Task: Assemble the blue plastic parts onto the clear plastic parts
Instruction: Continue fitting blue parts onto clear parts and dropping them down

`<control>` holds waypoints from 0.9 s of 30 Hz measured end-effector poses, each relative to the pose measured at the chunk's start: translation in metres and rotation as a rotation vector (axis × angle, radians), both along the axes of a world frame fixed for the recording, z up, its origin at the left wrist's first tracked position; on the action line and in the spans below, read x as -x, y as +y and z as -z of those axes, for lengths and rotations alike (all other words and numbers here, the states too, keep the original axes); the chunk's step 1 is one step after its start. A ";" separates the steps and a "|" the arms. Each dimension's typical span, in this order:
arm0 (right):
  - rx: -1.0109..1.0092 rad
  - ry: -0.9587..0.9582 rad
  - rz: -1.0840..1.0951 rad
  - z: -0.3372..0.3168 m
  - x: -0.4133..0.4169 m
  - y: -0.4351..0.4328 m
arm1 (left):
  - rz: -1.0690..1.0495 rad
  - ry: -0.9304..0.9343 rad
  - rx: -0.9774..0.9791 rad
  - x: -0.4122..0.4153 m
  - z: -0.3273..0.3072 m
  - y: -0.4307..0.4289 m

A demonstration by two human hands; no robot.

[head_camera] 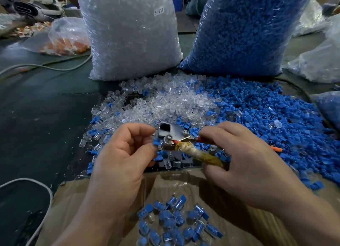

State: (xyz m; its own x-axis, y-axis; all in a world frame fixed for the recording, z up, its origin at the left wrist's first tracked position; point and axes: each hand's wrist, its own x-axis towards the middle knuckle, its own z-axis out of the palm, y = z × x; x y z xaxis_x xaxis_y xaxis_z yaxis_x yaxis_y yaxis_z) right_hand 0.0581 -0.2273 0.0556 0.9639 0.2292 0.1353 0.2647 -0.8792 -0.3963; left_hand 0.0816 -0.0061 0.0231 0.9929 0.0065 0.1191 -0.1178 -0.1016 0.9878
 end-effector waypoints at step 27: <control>0.100 0.045 0.003 0.000 -0.005 -0.002 | -0.041 -0.060 -0.092 0.001 -0.011 -0.001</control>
